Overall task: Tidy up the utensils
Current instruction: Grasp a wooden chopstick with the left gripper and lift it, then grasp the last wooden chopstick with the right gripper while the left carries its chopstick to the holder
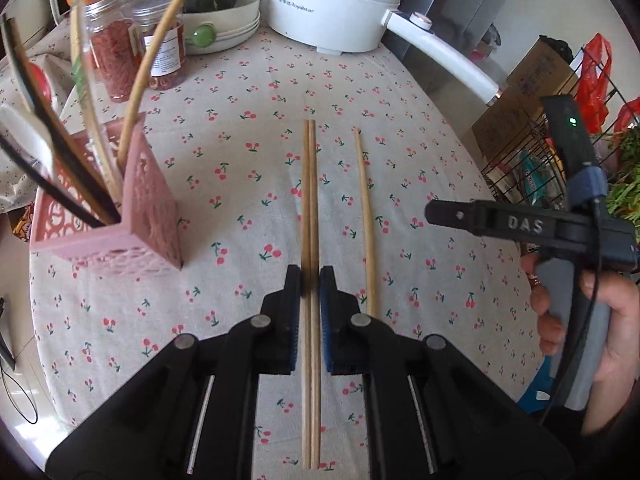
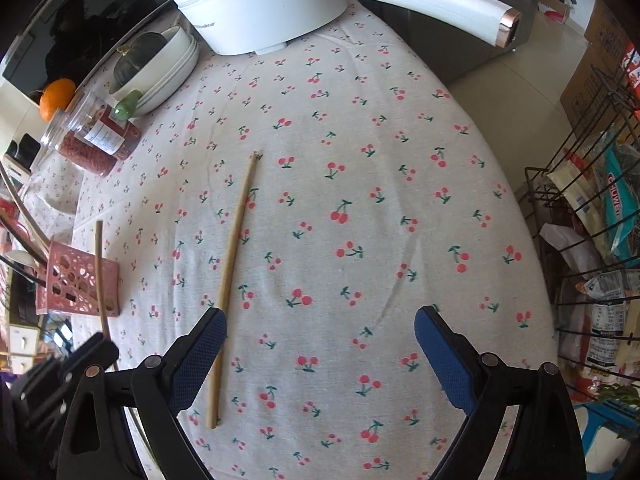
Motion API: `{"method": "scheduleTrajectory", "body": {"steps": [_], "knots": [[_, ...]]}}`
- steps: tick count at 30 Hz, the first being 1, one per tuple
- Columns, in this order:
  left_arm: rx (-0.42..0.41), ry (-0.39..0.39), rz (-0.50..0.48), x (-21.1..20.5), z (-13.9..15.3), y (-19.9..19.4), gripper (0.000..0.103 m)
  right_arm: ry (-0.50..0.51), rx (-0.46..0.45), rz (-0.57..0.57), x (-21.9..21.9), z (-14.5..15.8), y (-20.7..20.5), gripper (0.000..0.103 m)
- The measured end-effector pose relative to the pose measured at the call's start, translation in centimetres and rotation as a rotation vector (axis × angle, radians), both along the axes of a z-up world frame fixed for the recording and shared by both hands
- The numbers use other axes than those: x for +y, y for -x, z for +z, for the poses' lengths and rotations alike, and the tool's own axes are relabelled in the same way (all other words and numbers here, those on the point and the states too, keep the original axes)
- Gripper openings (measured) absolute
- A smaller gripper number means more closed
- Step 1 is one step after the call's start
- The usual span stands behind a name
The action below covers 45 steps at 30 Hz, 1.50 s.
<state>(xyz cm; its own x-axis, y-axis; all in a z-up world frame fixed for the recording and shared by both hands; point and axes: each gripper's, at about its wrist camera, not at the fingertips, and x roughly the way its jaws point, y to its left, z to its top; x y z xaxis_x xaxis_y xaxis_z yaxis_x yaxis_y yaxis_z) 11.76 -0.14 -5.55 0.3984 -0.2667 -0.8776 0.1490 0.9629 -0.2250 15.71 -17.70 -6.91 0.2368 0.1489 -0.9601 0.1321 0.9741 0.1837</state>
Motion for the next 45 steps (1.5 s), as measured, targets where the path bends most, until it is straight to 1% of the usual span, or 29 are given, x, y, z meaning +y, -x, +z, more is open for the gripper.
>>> {"method": "scheduleTrajectory", "body": {"steps": [2,4,6,8,10,12,13,16,17,18,19,21,22,23,24,27,29,31,34,38,40,42,45], "knots": [[-0.023,0.024,0.007,1.2,0.1,1.3,0.010,-0.020,0.002,-0.004,0.9,-0.4,-0.5,0.096],[-0.041,0.027,0.009,2.1,-0.2,2.5,0.010,-0.025,-0.004,-0.002,2.0,-0.8,-1.0,0.096],[-0.043,0.025,0.017,2.9,-0.5,2.8,0.010,0.005,-0.019,0.016,3.2,-1.2,-1.4,0.095],[-0.027,0.058,0.030,3.6,-0.6,2.8,0.010,0.045,-0.026,0.027,4.3,-1.7,-1.8,0.094],[-0.023,0.104,0.045,4.5,-0.1,3.2,0.010,0.063,-0.019,0.027,5.1,-2.4,-2.2,0.088],[-0.030,0.127,0.051,4.9,0.3,3.4,0.010,0.080,-0.008,0.029,5.8,-3.1,-2.6,0.078],[-0.035,0.134,0.052,5.1,0.5,3.5,0.010,0.097,-0.004,0.031,6.2,-3.4,-2.8,0.078],[-0.051,0.145,0.056,5.6,1.2,3.9,0.010,0.197,-0.036,0.060,7.7,-3.7,-3.2,0.073],[-0.055,0.149,0.059,5.8,1.3,4.0,0.010,0.236,-0.044,0.070,8.2,-3.9,-3.3,0.069],[-0.058,0.152,0.061,6.1,1.5,4.0,0.010,0.255,-0.060,0.084,8.7,-3.9,-3.3,0.062],[-0.063,0.155,0.063,6.3,1.6,4.1,0.010,0.250,-0.075,0.100,9.0,-3.8,-3.3,0.058],[-0.079,0.150,0.074,6.9,2.0,4.3,0.010,0.245,-0.086,0.133,9.9,-3.8,-3.3,0.037],[-0.089,0.146,0.081,7.2,2.2,4.3,0.010,0.242,-0.089,0.150,10.3,-3.7,-3.2,0.031],[-0.099,0.145,0.089,7.5,2.5,4.4,0.010,0.239,-0.095,0.168,10.8,-3.7,-3.1,0.019],[-0.107,0.148,0.096,7.8,2.7,4.4,0.010,0.236,-0.099,0.182,11.2,-3.7,-3.0,0.011],[-0.137,0.164,0.121,8.6,3.4,4.6,0.010,0.211,-0.107,0.194,11.5,-3.8,-2.6,0.007],[-0.167,0.167,0.138,9.1,3.9,4.8,0.010,0.155,-0.116,0.169,10.9,-3.6,-2.4,0.007],[-0.209,0.174,0.155,9.7,4.8,5.0,0.010,0.103,-0.143,0.148,10.2,-2.8,-1.9,0.007],[-0.295,0.183,0.198,10.7,6.5,5.3,0.010,0.050,-0.222,0.138,10.0,-0.6,-1.2,0.007],[-0.465,0.198,0.265,12.3,9.3,5.9,0.010,-0.007,-0.354,0.150,10.0,3.2,0.4,0.007],[-0.570,0.202,0.284,12.7,10.3,6.1,0.010,-0.042,-0.408,0.149,10.1,4.9,1.2,0.007],[-0.668,0.173,0.303,12.8,10.8,6.1,0.011,-0.080,-0.452,0.148,10.1,6.3,1.9,0.007],[-0.771,0.120,0.330,12.6,10.9,5.4,0.011,-0.111,-0.510,0.158,10.4,8.3,2.7,0.007]]}}
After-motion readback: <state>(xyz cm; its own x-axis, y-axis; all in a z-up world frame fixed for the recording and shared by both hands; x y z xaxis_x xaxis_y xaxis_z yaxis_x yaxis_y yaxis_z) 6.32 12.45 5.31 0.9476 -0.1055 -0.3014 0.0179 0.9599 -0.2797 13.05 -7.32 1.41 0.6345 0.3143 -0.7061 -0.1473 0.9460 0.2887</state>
